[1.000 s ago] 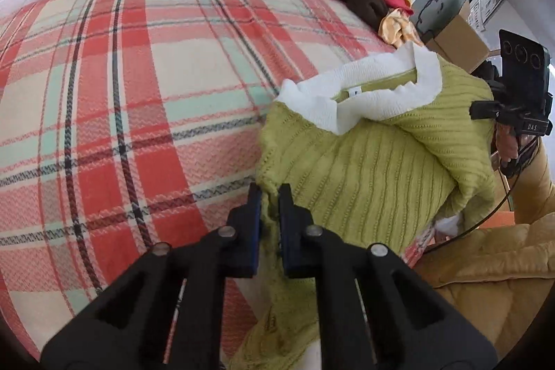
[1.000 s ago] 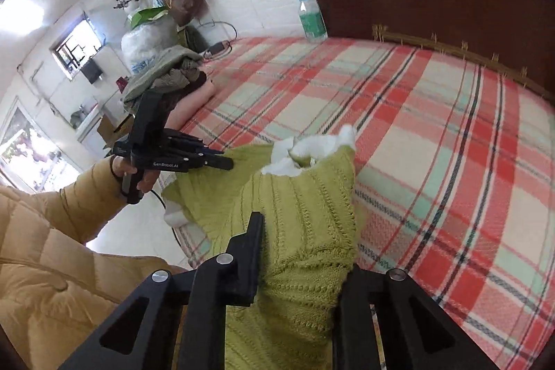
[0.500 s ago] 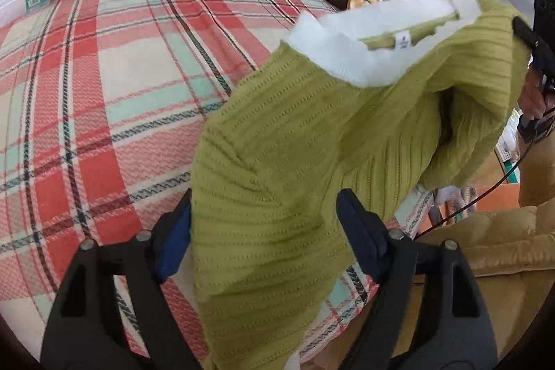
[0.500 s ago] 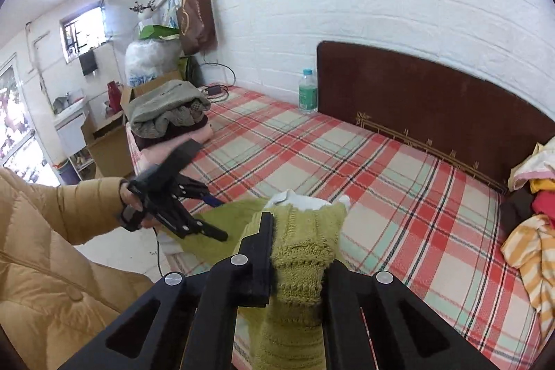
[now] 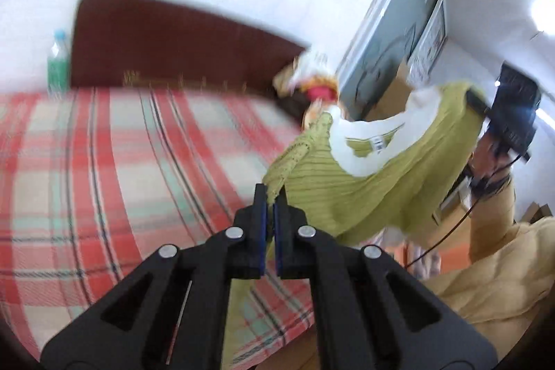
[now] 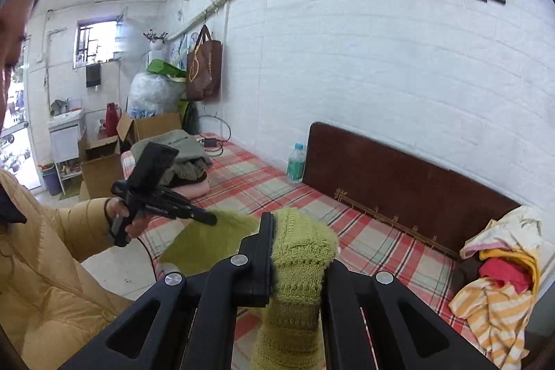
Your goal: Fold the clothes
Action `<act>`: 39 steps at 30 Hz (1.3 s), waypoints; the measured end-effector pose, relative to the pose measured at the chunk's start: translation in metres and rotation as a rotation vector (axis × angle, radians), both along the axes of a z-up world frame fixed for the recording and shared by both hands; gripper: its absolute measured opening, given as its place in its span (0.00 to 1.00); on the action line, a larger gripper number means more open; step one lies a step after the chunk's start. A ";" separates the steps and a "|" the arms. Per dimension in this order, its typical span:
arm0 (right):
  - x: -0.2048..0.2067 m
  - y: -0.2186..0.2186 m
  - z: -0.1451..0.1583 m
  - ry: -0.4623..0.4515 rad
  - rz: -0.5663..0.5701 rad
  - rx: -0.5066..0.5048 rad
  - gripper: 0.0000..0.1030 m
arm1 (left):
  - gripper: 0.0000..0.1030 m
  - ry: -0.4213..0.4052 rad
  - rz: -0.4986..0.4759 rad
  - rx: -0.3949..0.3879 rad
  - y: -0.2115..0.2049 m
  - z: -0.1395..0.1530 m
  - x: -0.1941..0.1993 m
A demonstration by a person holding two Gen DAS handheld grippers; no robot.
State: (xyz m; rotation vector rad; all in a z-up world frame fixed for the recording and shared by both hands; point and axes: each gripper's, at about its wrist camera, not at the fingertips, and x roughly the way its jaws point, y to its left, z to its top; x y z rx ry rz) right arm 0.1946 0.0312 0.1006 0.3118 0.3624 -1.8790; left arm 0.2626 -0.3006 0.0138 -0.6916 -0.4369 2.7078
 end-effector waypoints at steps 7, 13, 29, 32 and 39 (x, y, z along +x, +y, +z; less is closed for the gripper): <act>0.002 0.004 0.026 0.029 0.021 -0.065 0.05 | 0.04 0.335 0.067 -0.021 -0.009 0.123 0.068; -0.011 -0.010 0.032 0.012 0.047 -0.071 0.05 | 0.15 0.293 -0.041 -0.095 0.015 0.098 0.039; -0.027 0.002 0.035 -0.055 0.038 -0.096 0.05 | 0.64 -0.369 -0.550 0.418 0.081 -0.171 -0.115; -0.030 0.003 0.031 -0.067 0.025 -0.097 0.05 | 0.04 -0.310 -0.571 0.407 0.086 -0.154 -0.102; -0.031 0.014 0.035 -0.068 -0.002 -0.139 0.05 | 0.04 -0.035 -0.448 0.449 0.048 -0.071 -0.054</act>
